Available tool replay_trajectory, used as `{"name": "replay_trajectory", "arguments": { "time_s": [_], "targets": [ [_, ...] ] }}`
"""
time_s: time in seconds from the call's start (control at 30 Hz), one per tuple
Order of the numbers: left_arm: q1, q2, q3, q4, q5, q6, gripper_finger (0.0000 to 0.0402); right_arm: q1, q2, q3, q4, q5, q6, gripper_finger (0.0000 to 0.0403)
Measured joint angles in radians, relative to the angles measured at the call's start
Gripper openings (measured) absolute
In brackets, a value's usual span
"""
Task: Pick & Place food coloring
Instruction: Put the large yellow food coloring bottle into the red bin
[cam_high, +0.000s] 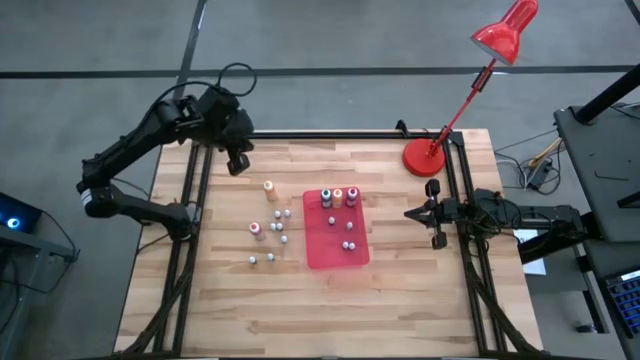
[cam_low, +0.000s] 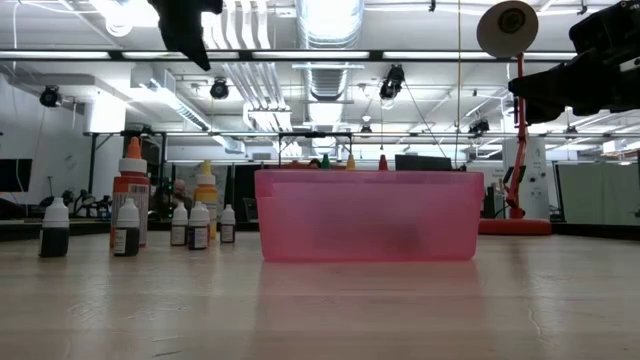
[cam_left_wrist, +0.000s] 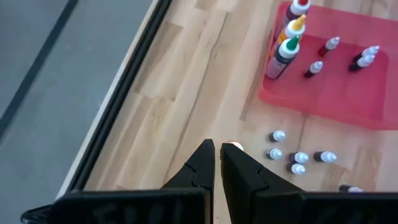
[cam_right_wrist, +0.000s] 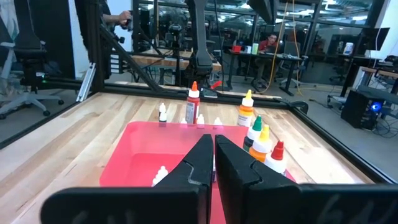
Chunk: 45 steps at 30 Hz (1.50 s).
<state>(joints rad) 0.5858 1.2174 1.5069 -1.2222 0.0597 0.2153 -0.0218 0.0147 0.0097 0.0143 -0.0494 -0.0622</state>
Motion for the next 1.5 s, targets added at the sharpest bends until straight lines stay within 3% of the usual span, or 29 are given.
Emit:
{"name": "replay_trajectory", "arguments": {
  "time_s": [0.83, 0.97, 1.3, 1.5],
  "targets": [
    [0.003, 0.000, -0.123, 0.028, 0.035, -0.067, 0.0007, 0.000, 0.000, 0.000, 0.000, 0.000, 0.001, 0.0009],
    [0.002, -0.004, -0.123, 0.029, 0.040, -0.076, 0.0042, 0.000, 0.000, 0.000, 0.000, 0.000, 0.000, 0.0009],
    [0.003, -0.003, -0.123, 0.034, 0.035, -0.097, 0.0194, 0.000, 0.000, 0.000, 0.000, 0.000, 0.001, 0.0009],
    [0.003, -0.002, -0.123, 0.033, 0.035, -0.095, 0.0223, 0.000, 0.000, 0.000, 0.000, 0.000, 0.000, 0.0009]
  ]
}}
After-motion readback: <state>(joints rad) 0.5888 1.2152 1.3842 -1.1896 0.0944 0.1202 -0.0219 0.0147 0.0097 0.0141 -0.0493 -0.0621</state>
